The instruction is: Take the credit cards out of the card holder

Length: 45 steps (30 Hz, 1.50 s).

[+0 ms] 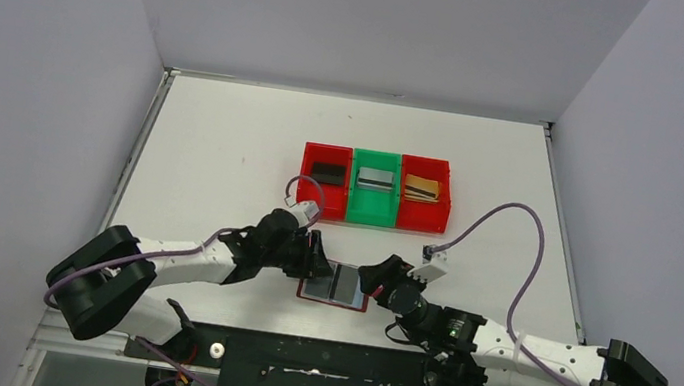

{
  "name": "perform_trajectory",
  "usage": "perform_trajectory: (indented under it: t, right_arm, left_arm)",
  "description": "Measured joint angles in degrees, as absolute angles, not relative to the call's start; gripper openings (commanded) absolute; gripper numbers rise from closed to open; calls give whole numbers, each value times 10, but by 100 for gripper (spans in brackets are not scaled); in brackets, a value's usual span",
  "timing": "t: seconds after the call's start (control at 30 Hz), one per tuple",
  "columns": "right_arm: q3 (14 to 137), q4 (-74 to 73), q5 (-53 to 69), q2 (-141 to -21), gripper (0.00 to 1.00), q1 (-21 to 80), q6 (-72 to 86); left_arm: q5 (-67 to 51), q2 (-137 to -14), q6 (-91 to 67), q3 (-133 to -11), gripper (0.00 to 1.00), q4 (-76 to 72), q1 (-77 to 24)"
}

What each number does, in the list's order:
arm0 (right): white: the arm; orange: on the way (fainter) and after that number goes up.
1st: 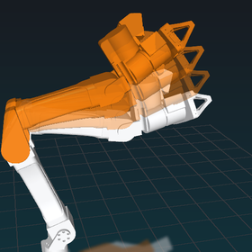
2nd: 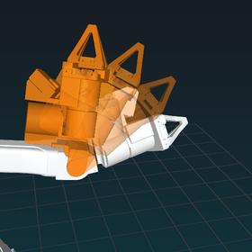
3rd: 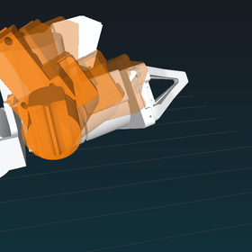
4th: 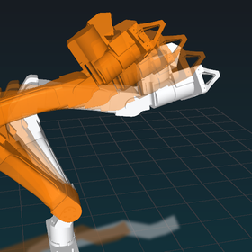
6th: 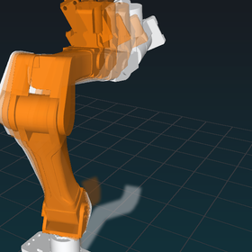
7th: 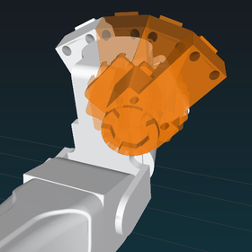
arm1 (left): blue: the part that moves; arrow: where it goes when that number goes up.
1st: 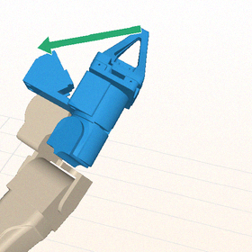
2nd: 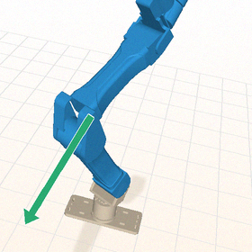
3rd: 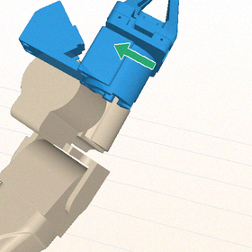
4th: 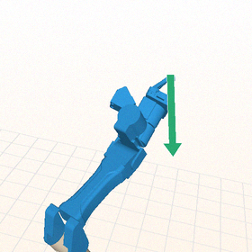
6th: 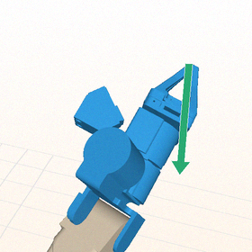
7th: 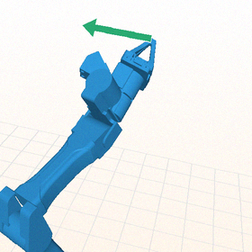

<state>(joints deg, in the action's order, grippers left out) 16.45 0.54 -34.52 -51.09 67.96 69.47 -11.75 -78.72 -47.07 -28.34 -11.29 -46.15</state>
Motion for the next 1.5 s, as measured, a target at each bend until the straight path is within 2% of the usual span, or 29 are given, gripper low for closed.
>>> perform_trajectory:
  t: [0.17,0.4,0.7,1.17,1.5]
  right_arm:
    - [165,42,-318,-544,38,679,685]
    - [184,57,-267,-623,27,651,682]
    - [186,99,-197,-683,25,606,682]
    - [186,86,-180,-694,26,599,687]
    - [254,10,-195,-751,14,596,681]
  left_arm:
    - [-111,-772,-482,-268,42,-118,-455]
    - [-112,-759,-500,-247,42,-142,-451]
    - [-119,-759,-508,-242,43,-170,-449]
    - [-140,-798,-508,-242,43,-182,-448]
    - [-145,-809,-506,-247,43,-182,-448]
